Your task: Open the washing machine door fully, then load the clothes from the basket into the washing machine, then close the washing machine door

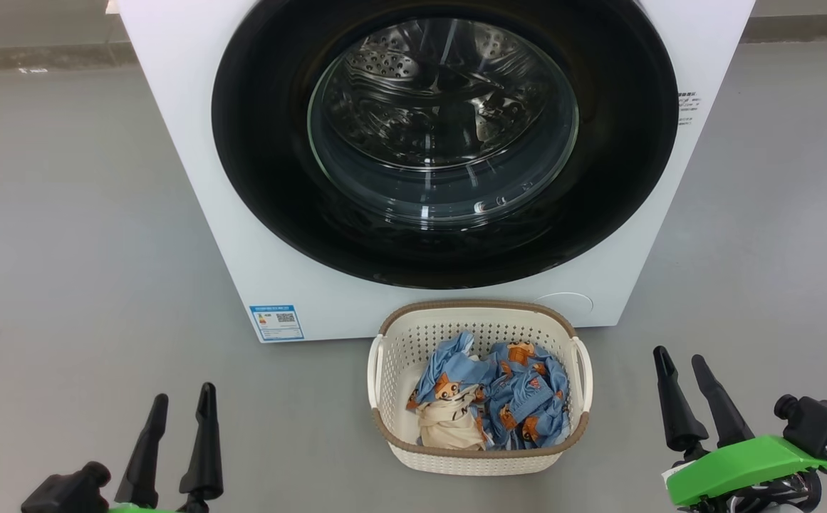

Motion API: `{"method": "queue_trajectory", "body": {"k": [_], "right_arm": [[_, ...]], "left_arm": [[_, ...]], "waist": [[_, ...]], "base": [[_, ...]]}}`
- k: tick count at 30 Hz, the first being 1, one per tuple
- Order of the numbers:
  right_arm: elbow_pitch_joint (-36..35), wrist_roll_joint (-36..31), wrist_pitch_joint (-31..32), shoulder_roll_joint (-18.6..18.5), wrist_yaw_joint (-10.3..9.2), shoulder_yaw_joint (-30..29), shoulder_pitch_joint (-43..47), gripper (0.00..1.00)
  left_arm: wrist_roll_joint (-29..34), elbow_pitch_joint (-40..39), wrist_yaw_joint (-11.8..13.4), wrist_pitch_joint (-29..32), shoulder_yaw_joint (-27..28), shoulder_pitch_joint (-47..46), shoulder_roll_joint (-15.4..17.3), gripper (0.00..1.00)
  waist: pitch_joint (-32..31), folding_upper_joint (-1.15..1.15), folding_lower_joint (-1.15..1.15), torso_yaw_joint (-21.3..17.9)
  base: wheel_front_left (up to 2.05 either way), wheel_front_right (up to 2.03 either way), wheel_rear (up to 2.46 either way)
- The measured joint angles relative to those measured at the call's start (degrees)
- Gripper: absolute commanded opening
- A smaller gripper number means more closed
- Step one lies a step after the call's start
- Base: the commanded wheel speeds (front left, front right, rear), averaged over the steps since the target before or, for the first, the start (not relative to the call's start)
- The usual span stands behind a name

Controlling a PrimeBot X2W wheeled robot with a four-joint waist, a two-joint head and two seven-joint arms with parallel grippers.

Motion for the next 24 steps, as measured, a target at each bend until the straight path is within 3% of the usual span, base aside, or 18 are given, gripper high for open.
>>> {"method": "queue_trajectory", "body": {"k": [24], "right_arm": [[0.0, -14.5, -2.2, 0.9, 0.01, -0.6, 0.0, 1.0]], "left_arm": [[13.7, 1.3, -0.4, -3.1, -0.1, 0.0, 0.2, 1.0]], "waist": [[0.1, 0.0, 0.0, -0.1]], "base": [[0.0, 0.0, 0.0]]}}
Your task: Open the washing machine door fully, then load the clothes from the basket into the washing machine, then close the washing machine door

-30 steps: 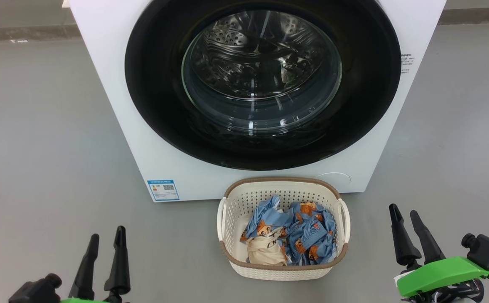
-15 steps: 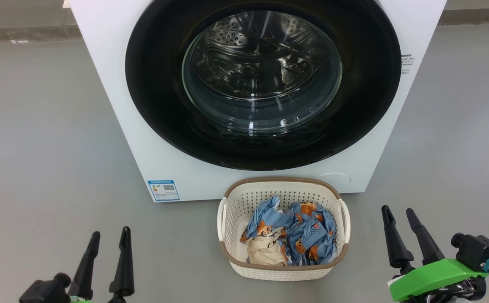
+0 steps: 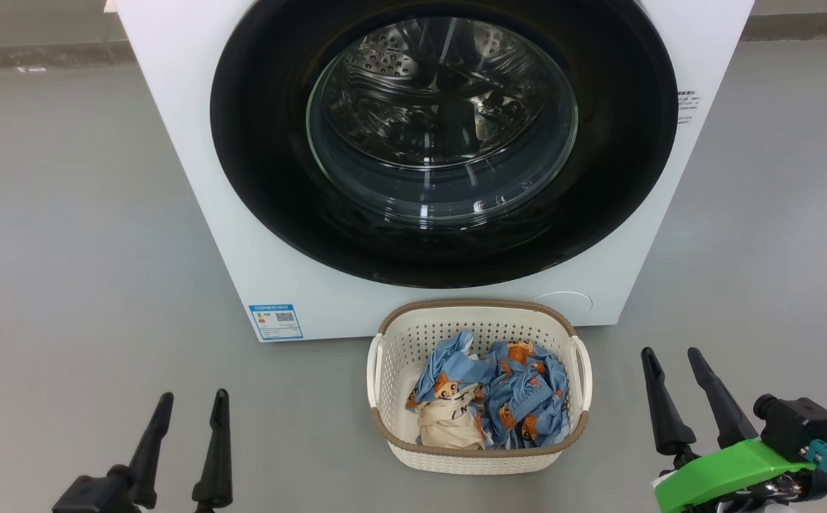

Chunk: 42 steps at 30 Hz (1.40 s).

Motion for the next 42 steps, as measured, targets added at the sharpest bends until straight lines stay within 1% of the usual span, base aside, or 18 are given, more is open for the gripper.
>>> {"method": "queue_trajectory", "body": {"k": [11, 22, 28, 35, 42], "right_arm": [[0.3, -2.4, -0.1, 0.7, 0.0, -2.4, 0.4, 1.0], [0.5, -3.7, -0.1, 1.4, 0.0, -3.3, 2.3, 1.0], [0.4, -3.8, -0.1, 1.5, 0.0, -3.7, 2.3, 1.0], [0.3, -4.1, -0.1, 1.9, 0.0, -3.7, 2.3, 1.0], [-0.1, -4.1, -0.1, 2.0, 0.0, -4.0, 2.3, 1.0]], "left_arm": [[-0.1, 1.3, -0.1, -0.2, 0.6, 0.0, 0.0, 1.0], [-0.4, 2.4, -0.1, -0.2, 1.2, 0.0, 0.2, 1.0], [0.9, 2.2, -0.1, -0.2, 2.2, 0.0, 0.0, 1.0], [2.3, 2.1, -0.1, -0.2, 2.8, 0.0, -0.2, 1.0], [2.3, 2.0, -0.1, -0.2, 2.9, -0.1, -0.2, 1.0]], "waist": [[0.0, 0.0, 0.0, 0.1], [0.1, 0.0, 0.0, -0.2], [0.2, 0.0, 0.0, -0.3], [0.4, 0.0, 0.0, -0.2], [1.3, 0.0, 0.0, -0.1]], "base": [[0.0, 0.0, 0.0], [0.0, 0.0, 0.0], [0.12, 0.12, -0.23], [0.61, 0.61, -1.21], [1.12, 1.12, -2.25]]}}
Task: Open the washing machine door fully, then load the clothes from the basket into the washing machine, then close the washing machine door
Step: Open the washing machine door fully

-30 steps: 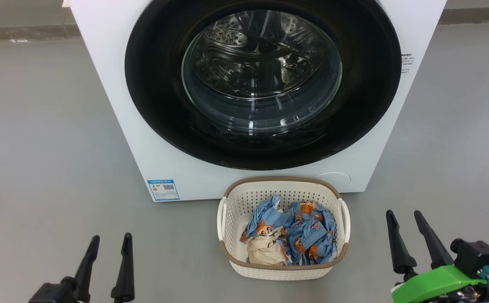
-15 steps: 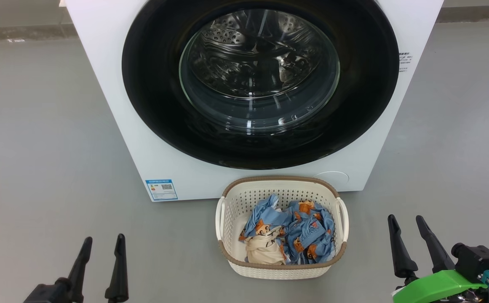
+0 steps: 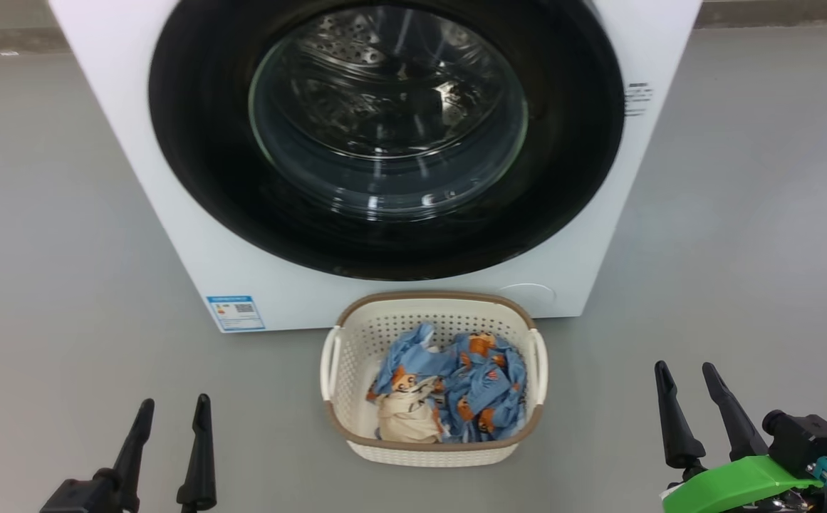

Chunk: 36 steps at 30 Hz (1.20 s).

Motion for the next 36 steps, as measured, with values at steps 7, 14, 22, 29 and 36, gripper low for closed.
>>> {"method": "queue_trajectory", "body": {"k": [7, 14, 22, 29, 36], "right_arm": [[0.0, -1.0, 0.0, 0.0, 0.0, -0.1, 0.0, 1.0], [0.1, -1.0, 0.0, 0.0, 0.0, -0.3, -0.1, 1.0], [0.1, -1.0, 0.0, 0.0, 0.0, -0.6, -0.2, 1.0], [0.1, -1.0, 0.0, 0.0, 0.0, -0.7, -0.2, 1.0], [0.2, -1.0, 0.0, 0.1, 0.0, -0.6, -0.2, 0.96]], "left_arm": [[0.0, -0.1, 0.0, 0.0, -0.1, -0.2, -0.2, 1.0], [0.0, -0.2, 0.0, 0.0, -0.1, -1.4, -0.1, 1.0], [-1.2, -0.9, 0.0, 0.0, -0.1, -1.4, -0.5, 1.0], [-1.4, -0.9, 0.0, 0.0, -0.7, -1.4, -0.5, 1.0], [-2.1, -0.8, 0.0, 0.0, -1.2, -1.4, -0.5, 1.0]], "waist": [[0.3, 0.0, 0.0, 0.0], [0.6, 0.0, 0.0, -0.1], [0.5, 0.0, 0.0, -0.3], [0.4, 0.0, 0.0, -0.1], [0.2, 0.0, 0.0, 0.2]], "base": [[1.23, 1.23, -2.46], [1.23, 1.23, -2.46], [1.08, 1.08, -2.15], [0.51, 0.51, -1.03], [0.05, 0.05, -0.1]]}}
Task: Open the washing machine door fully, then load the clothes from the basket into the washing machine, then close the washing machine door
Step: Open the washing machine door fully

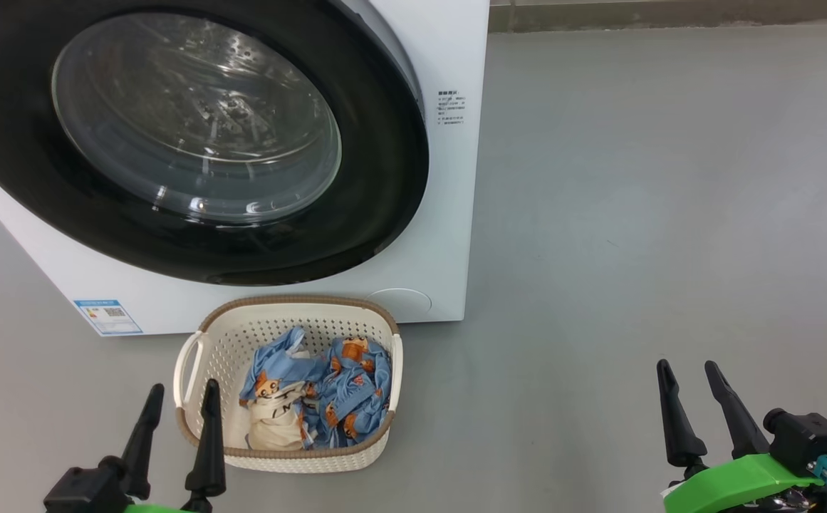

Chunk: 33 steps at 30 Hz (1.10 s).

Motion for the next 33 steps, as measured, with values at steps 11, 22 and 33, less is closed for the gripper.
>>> {"method": "queue_trajectory", "body": {"k": [11, 22, 33], "right_arm": [[-0.2, 8.5, 0.0, 0.2, 0.0, 2.0, -3.8, 0.0], [0.6, 45.9, 0.4, -2.4, 0.0, 5.5, -15.4, 0.0], [1.5, 67.2, 11.6, -10.5, -0.01, 5.6, -28.8, 0.0]], "left_arm": [[-0.6, 0.4, 0.0, 0.0, -1.4, 0.3, -1.0, 1.0], [-1.5, 1.0, 0.0, 0.0, -3.4, 0.3, -1.3, 1.0], [-2.5, 0.9, 0.0, 0.0, -5.2, -2.7, -1.7, 1.0]], "waist": [[-0.8, 0.0, 0.0, 1.0], [0.2, 0.0, 0.0, 3.4], [4.8, 0.0, 0.0, 6.6]], "base": [[0.0, 0.0, 0.0], [0.0, 0.0, 0.0], [0.0, 0.0, 0.0]]}}
